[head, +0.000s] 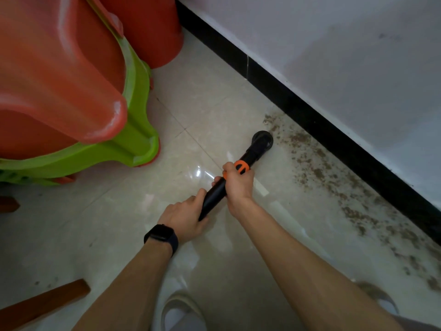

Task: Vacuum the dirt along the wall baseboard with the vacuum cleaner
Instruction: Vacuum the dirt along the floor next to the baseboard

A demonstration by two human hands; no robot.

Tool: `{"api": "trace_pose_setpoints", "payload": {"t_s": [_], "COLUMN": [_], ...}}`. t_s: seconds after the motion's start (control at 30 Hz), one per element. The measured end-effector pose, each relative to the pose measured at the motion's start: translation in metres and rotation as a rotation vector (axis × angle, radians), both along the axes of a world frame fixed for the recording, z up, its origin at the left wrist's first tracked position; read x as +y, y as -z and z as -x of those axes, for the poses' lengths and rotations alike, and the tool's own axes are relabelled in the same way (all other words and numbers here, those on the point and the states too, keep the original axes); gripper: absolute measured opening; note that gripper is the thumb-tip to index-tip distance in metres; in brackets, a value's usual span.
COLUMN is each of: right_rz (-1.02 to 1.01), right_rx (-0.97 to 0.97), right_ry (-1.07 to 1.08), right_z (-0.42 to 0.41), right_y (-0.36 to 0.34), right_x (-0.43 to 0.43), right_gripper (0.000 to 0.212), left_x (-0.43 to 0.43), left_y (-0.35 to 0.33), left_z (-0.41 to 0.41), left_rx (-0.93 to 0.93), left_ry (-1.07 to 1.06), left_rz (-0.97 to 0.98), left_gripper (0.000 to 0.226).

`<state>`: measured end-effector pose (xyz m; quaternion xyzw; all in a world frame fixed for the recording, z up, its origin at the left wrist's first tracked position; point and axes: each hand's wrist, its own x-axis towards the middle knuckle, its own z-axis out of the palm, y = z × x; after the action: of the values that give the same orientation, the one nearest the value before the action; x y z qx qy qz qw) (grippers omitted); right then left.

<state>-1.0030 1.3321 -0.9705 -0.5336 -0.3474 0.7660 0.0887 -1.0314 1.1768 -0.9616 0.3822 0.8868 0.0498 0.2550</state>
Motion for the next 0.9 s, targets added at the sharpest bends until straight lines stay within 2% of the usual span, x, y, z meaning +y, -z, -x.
{"api": "trace_pose_setpoints", "payload": {"t_s": [0.27, 0.5, 0.7, 0.9], "right_rz": [0.021, 0.008, 0.034, 0.053], "right_rx": [-0.012, 0.006, 0.026, 0.032], "right_ry": [0.197, 0.101, 0.025, 0.108], "right_z": [-0.031, -0.009, 0.012, 0.001], "right_y": [0.000, -0.005, -0.006, -0.001], "right_x": [0.010, 0.019, 0.022, 0.034], "right_gripper": [0.027, 0.022, 0.026, 0.028], "left_x": [0.017, 0.023, 0.025, 0.038], "left_y": [-0.002, -0.006, -0.007, -0.001], "left_z": [-0.017, -0.014, -0.005, -0.005], "left_rx": [0.013, 0.023, 0.032, 0.054], "left_ry": [0.153, 0.053, -0.030, 0.060], "left_rz": [0.044, -0.012, -0.014, -0.003], "left_gripper": [0.041, 0.037, 0.035, 0.040]}}
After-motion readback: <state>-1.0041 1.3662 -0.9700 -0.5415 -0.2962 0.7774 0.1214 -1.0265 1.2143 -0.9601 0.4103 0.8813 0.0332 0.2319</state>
